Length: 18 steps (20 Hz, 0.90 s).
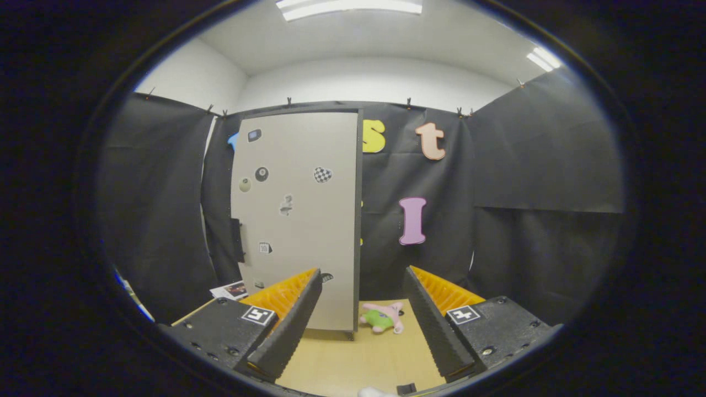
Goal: Open the shoe cabinet door, grab the shoes and put them into the shoe cabinet, then close the shoe cabinet door.
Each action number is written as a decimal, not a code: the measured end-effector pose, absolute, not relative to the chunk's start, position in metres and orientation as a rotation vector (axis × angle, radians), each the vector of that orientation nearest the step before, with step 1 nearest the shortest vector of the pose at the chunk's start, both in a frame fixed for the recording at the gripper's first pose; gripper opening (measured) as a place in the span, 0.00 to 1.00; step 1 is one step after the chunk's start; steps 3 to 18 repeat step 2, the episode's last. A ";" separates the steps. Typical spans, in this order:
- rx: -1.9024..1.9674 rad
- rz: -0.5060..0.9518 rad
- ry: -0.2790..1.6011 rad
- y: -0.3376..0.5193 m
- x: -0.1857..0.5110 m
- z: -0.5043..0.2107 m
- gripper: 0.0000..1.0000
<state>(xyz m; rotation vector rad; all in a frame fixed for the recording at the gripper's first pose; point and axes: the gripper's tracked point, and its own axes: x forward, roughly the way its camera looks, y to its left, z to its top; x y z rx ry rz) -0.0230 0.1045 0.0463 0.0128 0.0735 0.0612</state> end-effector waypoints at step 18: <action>0.017 0.060 0.076 0.105 -0.022 0.045 0.98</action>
